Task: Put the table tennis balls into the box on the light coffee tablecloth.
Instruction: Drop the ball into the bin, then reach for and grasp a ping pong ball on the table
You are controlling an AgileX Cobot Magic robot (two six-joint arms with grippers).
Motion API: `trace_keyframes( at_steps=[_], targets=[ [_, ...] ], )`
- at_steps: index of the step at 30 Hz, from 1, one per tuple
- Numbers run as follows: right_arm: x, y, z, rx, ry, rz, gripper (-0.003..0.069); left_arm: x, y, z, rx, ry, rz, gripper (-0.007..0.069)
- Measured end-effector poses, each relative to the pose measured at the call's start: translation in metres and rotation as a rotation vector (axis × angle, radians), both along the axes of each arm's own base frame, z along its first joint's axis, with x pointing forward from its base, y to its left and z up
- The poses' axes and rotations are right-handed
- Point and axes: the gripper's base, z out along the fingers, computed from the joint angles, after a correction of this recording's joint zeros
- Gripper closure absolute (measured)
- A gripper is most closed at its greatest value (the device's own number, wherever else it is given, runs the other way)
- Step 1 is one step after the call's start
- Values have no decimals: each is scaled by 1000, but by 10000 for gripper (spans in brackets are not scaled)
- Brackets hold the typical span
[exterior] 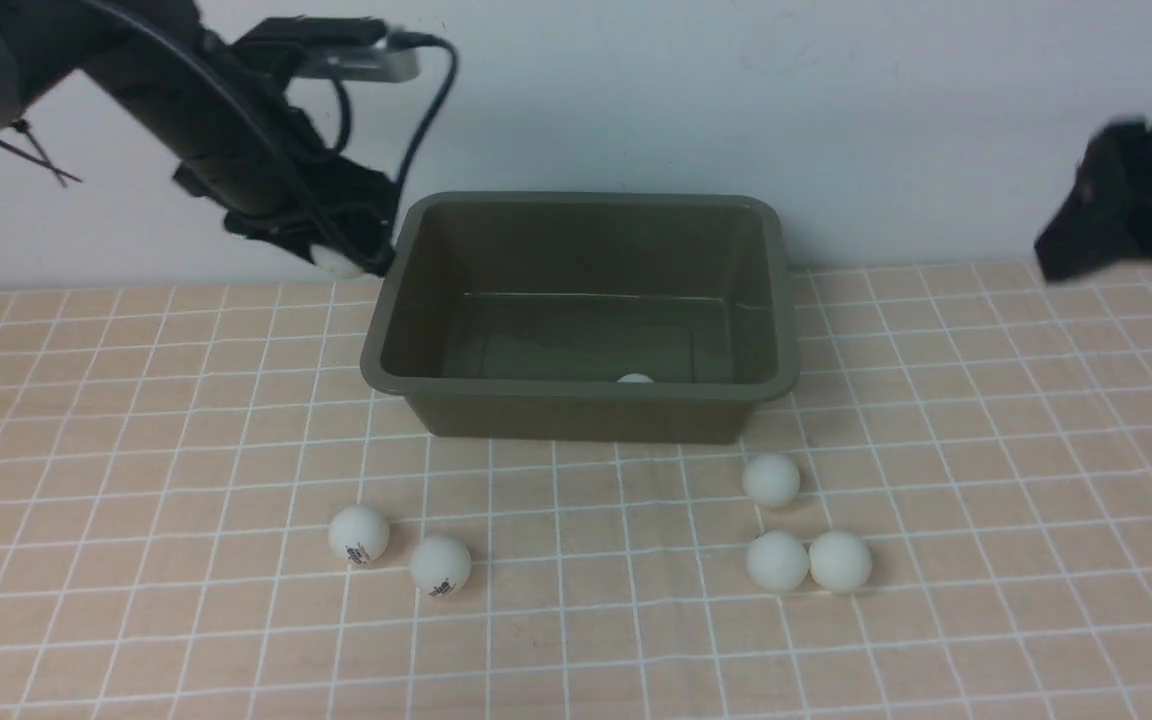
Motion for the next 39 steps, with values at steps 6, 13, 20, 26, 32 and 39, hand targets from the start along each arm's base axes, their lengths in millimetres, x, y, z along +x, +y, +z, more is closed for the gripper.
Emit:
trace_keyframes(
  at_steps=[6, 13, 20, 26, 32, 39],
  targets=[
    [-15, 6, -76, 42, 157, 81, 169, 11, -59, -26, 0, -106, -99, 309],
    [-22, 20, -114, 59, 55, 251, 169, 29, -69, -69, 8, -103, -86, 309],
    [-8, 40, -133, -6, -41, 401, 169, 40, -72, -88, 11, -94, -74, 224],
    [3, 47, -162, -31, 13, 462, 169, 42, -72, -76, 38, -91, -100, 209],
    [10, 50, -181, -29, 36, 496, 169, 34, -63, -34, 105, -23, -162, 211],
    [17, 54, -194, -11, 19, 506, 169, 24, -4, 30, 53, -75, -64, 250]
  ],
)
